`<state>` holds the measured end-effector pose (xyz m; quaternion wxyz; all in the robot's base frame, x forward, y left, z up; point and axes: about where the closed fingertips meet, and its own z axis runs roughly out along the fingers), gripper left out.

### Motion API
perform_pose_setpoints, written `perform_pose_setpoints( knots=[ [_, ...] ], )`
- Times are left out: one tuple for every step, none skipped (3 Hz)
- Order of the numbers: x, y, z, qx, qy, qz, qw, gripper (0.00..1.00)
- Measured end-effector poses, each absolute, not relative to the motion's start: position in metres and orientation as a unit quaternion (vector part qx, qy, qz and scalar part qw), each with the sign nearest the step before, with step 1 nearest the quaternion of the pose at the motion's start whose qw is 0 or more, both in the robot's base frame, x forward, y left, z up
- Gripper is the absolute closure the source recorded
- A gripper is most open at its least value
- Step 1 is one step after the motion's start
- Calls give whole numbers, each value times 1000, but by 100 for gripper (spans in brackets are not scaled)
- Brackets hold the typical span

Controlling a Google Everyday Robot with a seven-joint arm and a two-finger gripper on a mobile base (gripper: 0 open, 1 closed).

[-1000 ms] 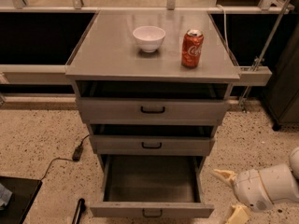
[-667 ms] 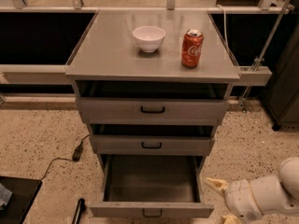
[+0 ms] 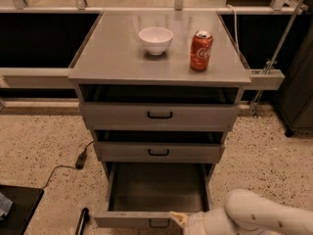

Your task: Close bottom drawer

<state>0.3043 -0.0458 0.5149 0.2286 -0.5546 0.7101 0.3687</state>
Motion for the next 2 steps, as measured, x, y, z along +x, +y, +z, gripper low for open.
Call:
perform_pose_setpoints(
  knots=[
    [320,25,457,-578,707,357,194,0],
    [320,25,457,-578,707,357,194,0]
  ],
)
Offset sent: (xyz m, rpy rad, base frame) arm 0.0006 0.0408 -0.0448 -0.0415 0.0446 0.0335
